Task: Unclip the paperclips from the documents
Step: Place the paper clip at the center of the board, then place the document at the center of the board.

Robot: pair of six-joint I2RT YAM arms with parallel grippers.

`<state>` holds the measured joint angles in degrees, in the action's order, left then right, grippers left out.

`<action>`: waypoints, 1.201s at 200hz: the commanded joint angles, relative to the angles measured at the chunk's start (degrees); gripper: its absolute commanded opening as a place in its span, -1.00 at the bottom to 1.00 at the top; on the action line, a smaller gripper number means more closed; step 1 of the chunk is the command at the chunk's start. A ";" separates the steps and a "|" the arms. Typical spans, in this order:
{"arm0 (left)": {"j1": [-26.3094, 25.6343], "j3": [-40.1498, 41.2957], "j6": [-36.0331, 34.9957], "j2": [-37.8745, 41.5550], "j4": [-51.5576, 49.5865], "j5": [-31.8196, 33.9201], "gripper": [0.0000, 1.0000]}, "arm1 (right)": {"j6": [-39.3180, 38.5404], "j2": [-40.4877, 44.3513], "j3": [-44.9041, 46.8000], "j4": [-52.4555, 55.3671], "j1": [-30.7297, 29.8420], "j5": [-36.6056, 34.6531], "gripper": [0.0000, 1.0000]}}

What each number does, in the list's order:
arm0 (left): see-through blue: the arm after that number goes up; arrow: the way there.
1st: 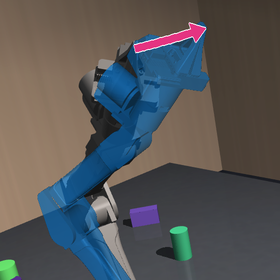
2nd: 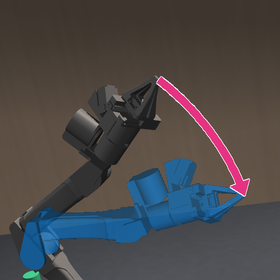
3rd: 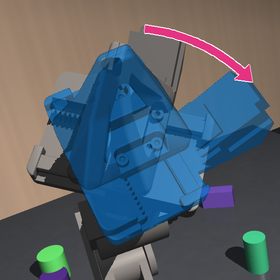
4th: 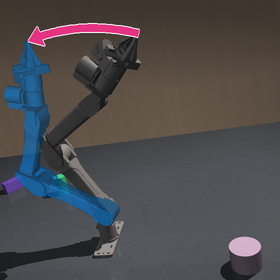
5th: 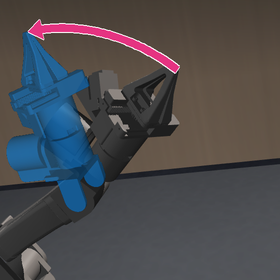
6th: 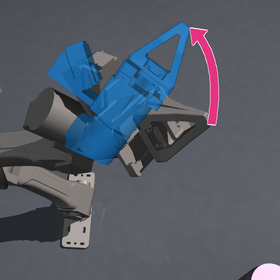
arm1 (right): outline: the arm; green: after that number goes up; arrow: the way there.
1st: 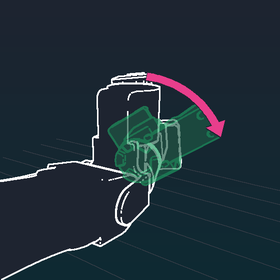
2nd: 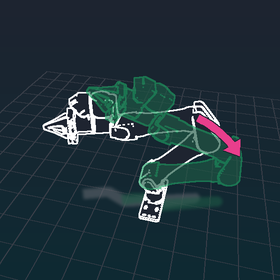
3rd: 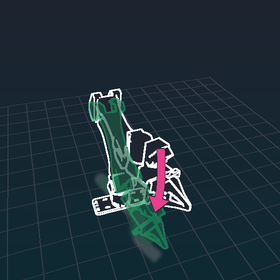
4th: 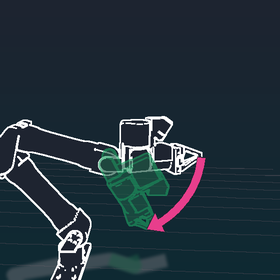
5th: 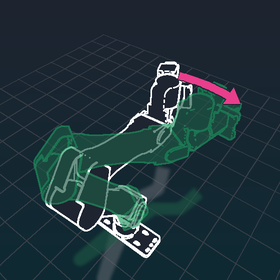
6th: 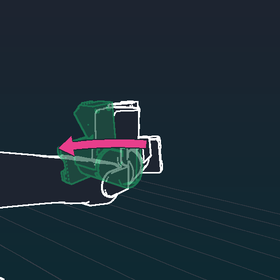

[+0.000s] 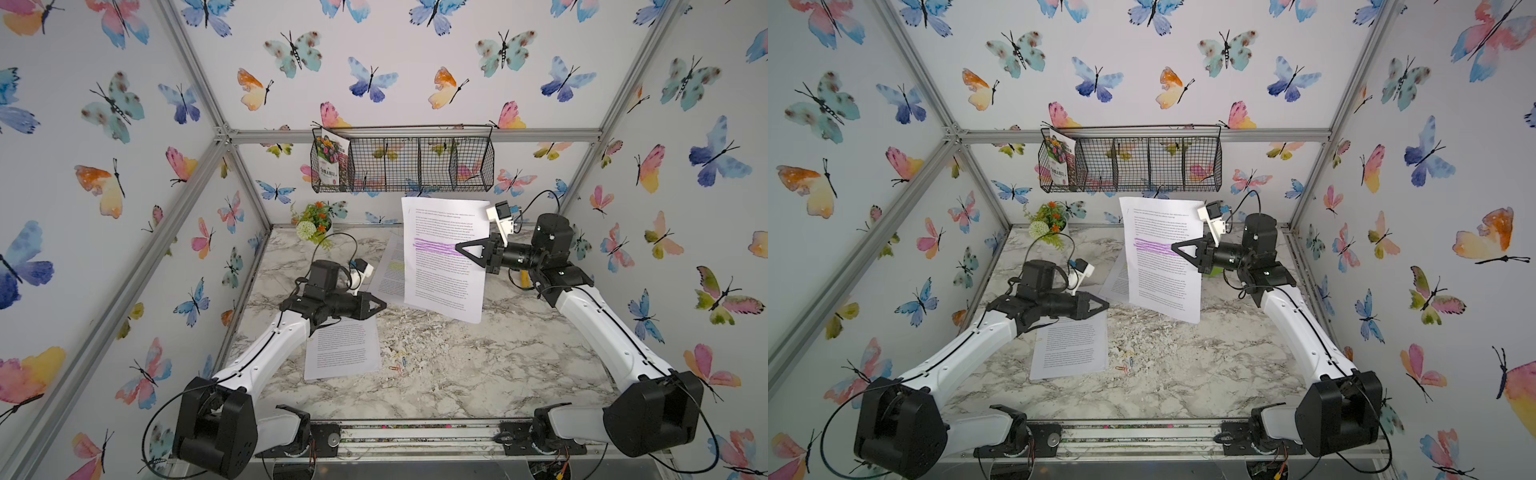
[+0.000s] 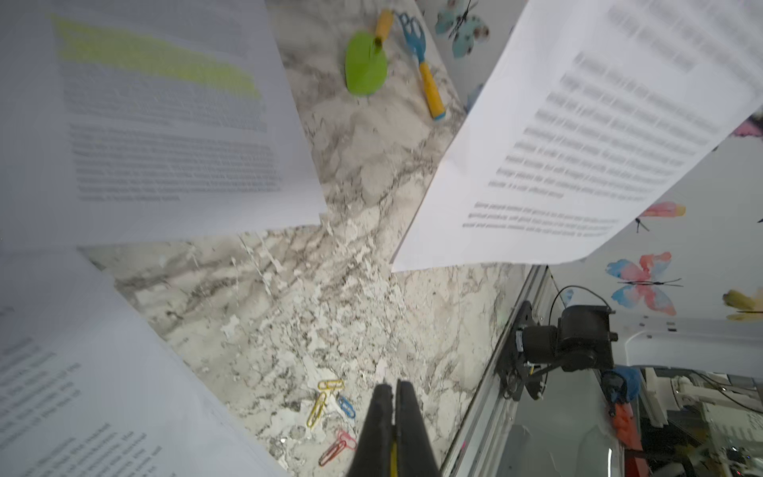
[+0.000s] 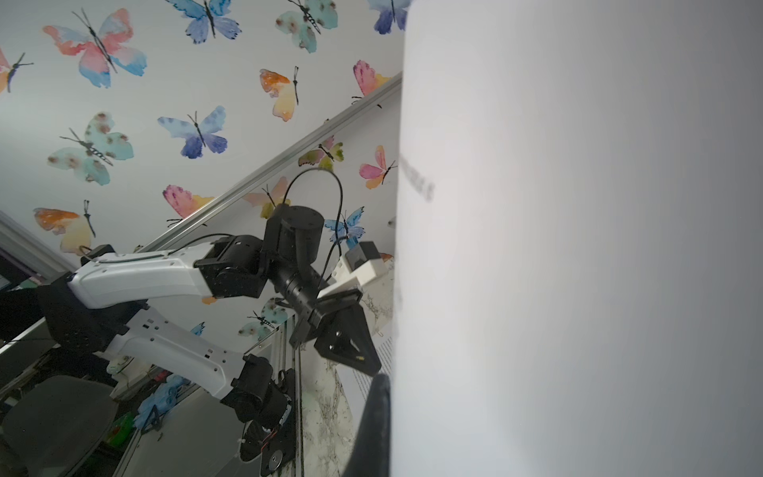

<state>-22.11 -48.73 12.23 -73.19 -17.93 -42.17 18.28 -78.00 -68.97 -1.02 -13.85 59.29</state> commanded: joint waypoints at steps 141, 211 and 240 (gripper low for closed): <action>-12.22 9.05 2.53 -10.38 4.19 10.86 -0.27 | -6.92 -2.72 0.41 18.16 2.75 -11.82 -0.95; -9.33 -1.36 1.07 -5.65 -2.80 21.52 -0.26 | -7.03 -7.22 3.70 22.43 3.53 -17.09 -0.95; -3.79 -6.55 1.23 -4.95 -6.63 24.16 -0.26 | -7.18 -12.35 4.52 25.55 7.15 -20.60 -0.96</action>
<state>-30.50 -51.16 14.13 -79.85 -19.31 -23.20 12.10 -86.63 -65.49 20.10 -9.78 43.42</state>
